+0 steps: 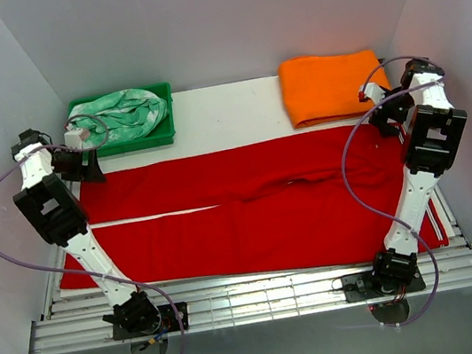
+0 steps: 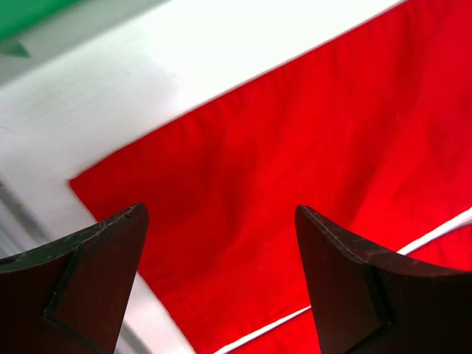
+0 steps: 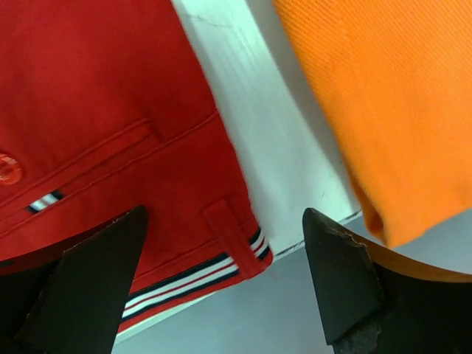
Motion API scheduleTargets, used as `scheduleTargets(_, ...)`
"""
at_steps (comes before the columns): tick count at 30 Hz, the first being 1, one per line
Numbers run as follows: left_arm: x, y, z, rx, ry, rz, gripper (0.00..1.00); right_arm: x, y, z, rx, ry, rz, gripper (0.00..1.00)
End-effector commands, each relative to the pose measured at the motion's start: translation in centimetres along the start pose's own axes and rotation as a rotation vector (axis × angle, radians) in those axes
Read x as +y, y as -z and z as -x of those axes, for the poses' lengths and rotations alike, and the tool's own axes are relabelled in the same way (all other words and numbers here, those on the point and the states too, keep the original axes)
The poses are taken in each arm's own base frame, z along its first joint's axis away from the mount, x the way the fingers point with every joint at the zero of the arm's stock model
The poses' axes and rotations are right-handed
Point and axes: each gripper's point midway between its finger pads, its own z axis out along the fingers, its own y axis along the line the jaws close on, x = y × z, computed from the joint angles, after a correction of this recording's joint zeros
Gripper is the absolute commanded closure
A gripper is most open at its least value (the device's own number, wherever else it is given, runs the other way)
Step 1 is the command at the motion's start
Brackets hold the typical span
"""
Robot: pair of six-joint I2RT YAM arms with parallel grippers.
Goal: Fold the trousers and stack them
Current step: Fold the trousers
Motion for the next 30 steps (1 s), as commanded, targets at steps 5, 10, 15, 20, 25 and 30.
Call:
scheduleTargets(5, -0.4, 1.9, 1.7, -0.079, -0.038, 0.007, 0.11, 1.2, -3.9, -2.2, 0.022, 0.127, 0.085, 0.14)
scheduleTargets(10, 0.9, 2.3, 3.4, -0.129, -0.259, 0.013, 0.18, 5.0, -5.3, -4.0, 0.082, 0.181, 0.231, 0.42)
scheduleTargets(15, 2.0, 1.9, 2.9, -0.076, -0.589, -0.011, 0.21, 6.0, -5.1, -4.0, 0.094, 0.204, 0.250, 0.69)
scheduleTargets(20, 4.0, -0.3, 0.6, 0.028, -0.697, -0.047, 0.20, 5.2, -4.5, -3.2, 0.074, 0.200, 0.224, 0.92)
scheduleTargets(25, 5.4, -2.0, 0.6, 0.022, -0.797, -0.040, 0.18, 4.7, -3.8, -2.6, 0.063, 0.202, 0.199, 0.92)
scheduleTargets(30, 6.2, -4.6, -0.7, 0.047, -0.857, -0.058, 0.18, 4.5, -3.2, -2.3, 0.059, 0.209, 0.174, 0.92)
